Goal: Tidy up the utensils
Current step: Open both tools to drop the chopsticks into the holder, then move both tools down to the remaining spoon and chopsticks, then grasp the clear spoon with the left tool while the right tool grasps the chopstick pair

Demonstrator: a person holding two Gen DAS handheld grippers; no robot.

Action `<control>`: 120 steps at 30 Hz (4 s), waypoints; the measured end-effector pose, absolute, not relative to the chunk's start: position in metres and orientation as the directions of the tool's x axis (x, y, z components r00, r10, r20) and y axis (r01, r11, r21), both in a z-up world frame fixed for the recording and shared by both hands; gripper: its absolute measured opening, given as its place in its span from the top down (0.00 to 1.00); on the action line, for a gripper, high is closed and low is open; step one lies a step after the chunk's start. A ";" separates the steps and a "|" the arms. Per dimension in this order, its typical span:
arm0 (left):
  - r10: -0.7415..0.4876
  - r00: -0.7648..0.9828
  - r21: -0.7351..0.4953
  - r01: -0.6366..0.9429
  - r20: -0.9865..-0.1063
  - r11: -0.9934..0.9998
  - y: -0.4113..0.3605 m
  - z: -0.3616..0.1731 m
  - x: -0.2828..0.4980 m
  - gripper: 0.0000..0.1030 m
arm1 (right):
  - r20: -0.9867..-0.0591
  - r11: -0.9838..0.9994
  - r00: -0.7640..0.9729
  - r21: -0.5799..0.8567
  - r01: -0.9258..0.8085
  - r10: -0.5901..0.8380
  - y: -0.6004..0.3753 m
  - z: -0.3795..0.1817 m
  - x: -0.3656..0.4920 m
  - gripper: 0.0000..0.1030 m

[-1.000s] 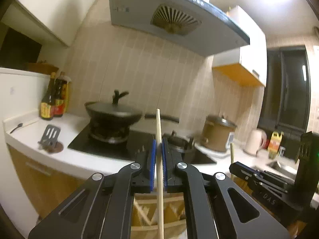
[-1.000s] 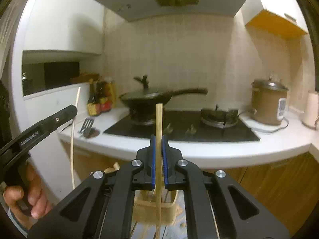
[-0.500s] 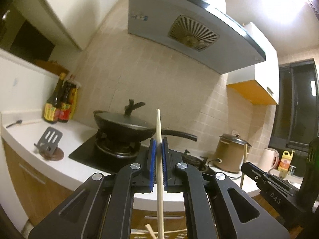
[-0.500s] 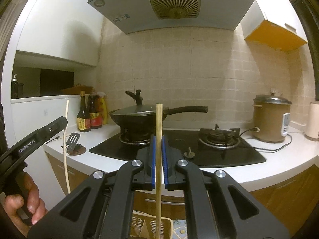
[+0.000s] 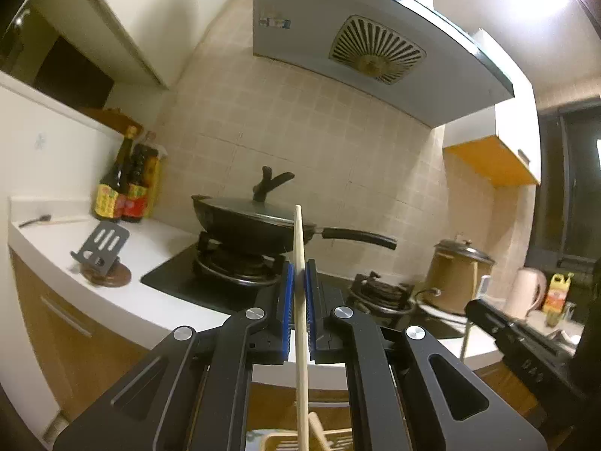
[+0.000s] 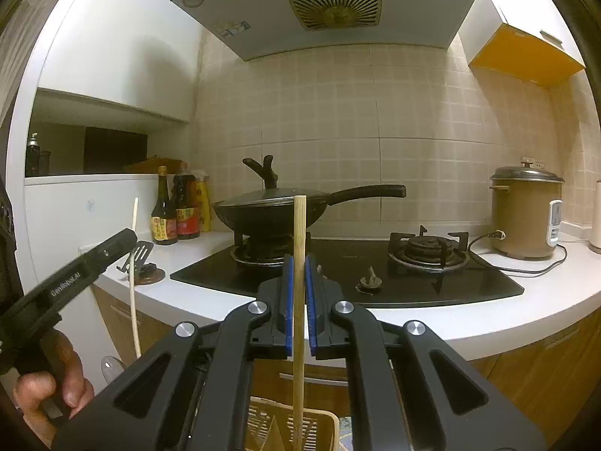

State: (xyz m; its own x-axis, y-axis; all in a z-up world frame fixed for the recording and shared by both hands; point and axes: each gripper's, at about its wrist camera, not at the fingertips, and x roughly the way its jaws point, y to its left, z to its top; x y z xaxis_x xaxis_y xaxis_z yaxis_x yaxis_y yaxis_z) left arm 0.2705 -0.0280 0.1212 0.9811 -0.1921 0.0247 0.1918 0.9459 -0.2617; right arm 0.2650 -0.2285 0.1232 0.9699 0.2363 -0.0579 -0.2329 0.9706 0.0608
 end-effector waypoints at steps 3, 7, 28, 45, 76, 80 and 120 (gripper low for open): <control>-0.194 0.981 -0.274 0.193 0.027 0.942 -0.028 0.116 0.271 0.96 | -0.054 0.970 0.970 0.061 -0.233 0.237 -0.228 0.119 0.264 0.96; -0.185 0.982 -0.263 0.187 0.031 0.946 -0.032 0.112 0.272 0.96 | -0.061 0.971 0.970 0.047 -0.233 0.236 -0.225 0.113 0.264 0.96; -0.206 0.979 -0.204 0.203 0.006 0.958 -0.010 0.129 0.193 0.69 | -0.159 0.976 0.963 0.047 -0.212 0.217 -0.236 0.119 0.186 0.47; -0.408 0.691 -0.268 0.308 -0.596 0.913 0.007 0.090 0.156 0.63 | -0.776 0.937 0.549 0.155 -0.312 0.311 -0.191 0.044 0.137 0.48; -0.338 0.392 -0.221 0.315 -0.856 0.923 -0.030 -0.055 0.125 0.74 | -0.830 0.963 0.552 -0.081 -0.258 0.078 -0.126 -0.067 0.074 0.90; -0.352 0.374 -0.237 0.320 -0.858 0.917 -0.032 -0.055 0.128 0.74 | -0.835 0.977 0.545 -0.046 -0.209 0.078 -0.153 -0.062 0.081 0.90; -0.267 0.185 -0.164 0.438 -0.946 0.884 -0.063 -0.051 0.163 0.93 | -0.963 0.954 0.243 0.043 -0.298 0.119 -0.184 -0.049 0.174 0.90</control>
State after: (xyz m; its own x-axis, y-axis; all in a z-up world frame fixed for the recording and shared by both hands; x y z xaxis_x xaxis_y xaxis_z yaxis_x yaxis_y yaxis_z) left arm 0.1625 -0.0628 -0.0511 0.1848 -0.2672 -0.9458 0.4380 0.8839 -0.1641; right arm 0.1744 -0.1836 -0.0492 0.2433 0.1189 -0.9626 -0.2975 0.9538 0.0426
